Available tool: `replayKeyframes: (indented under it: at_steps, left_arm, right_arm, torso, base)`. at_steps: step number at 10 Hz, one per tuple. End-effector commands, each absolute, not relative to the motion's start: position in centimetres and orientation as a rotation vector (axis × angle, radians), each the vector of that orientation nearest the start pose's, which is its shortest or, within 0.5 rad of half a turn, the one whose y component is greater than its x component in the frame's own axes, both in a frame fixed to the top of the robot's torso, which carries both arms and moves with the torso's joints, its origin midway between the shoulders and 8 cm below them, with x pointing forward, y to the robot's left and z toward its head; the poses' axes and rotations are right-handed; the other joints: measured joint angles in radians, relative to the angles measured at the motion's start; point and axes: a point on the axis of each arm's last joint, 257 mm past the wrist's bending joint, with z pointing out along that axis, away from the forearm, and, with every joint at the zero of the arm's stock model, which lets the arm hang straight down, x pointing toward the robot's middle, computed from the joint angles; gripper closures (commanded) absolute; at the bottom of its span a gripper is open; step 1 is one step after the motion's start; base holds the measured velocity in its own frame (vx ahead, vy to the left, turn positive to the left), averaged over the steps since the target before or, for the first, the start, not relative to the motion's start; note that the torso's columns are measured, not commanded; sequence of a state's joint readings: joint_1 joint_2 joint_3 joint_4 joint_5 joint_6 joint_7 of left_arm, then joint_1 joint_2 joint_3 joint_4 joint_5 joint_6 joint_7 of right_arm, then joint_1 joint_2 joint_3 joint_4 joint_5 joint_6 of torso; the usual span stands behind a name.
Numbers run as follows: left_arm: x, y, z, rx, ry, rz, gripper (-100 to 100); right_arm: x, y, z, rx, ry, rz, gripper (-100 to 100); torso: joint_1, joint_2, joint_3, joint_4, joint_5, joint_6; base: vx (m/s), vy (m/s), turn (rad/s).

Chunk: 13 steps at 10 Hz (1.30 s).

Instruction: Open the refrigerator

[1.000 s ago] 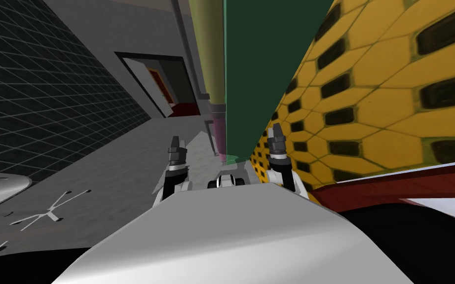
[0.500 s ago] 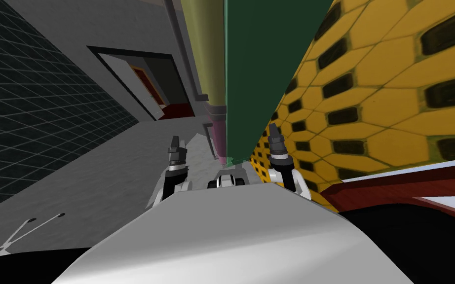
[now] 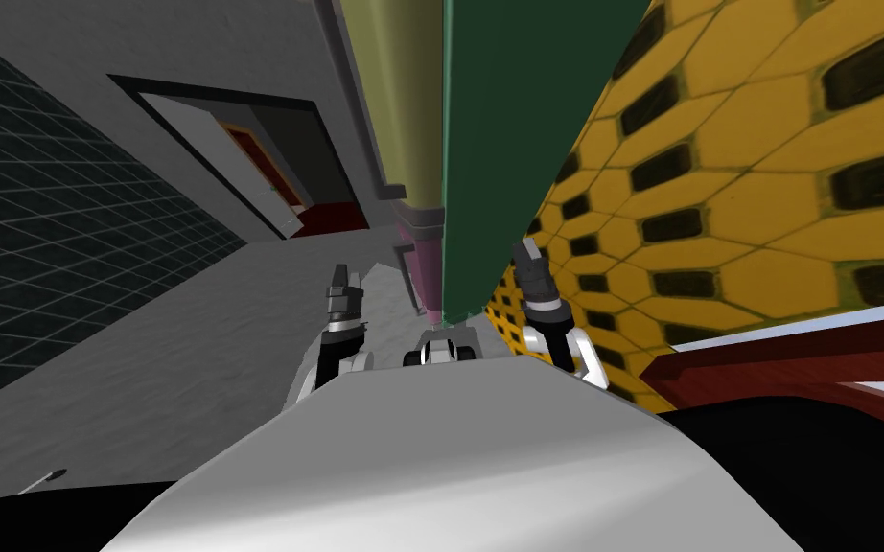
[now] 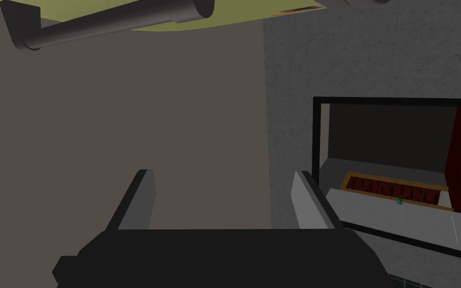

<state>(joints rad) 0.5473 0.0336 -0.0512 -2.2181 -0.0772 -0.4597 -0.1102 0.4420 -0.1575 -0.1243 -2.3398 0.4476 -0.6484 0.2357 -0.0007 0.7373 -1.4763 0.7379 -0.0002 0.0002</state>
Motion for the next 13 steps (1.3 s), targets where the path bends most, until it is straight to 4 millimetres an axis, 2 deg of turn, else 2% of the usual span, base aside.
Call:
replayKeyframes:
  at_steps: [1, 7, 13]
  left_arm:
    - [36.0, 25.9, -3.0, -0.654, 0.818, -1.155, 0]
    - [36.0, 25.9, -3.0, -0.654, 0.818, -1.156, 0]
    - [36.0, 25.9, -3.0, -0.654, 0.818, -1.156, 0]
  right_arm:
    - [31.4, -20.5, 7.0, -0.162, 0.777, 0.663, -100]
    - [30.6, -18.1, 6.8, -0.357, 0.758, 0.502, -100]
    - [30.5, -15.9, 5.5, -0.550, 0.746, 0.334, -100]
  torso:
    - [-0.001, 0.001, 0.000, 0.000, 0.000, -0.001]
    - [0.000, 0.002, 0.001, 0.000, 0.000, 0.000]
    - [0.000, 0.002, 0.001, 0.000, 0.000, 0.000]
  base:
    - [0.082, 0.091, -0.177]
    - [0.069, 0.099, -0.137]
    - [0.069, 0.108, -0.129]
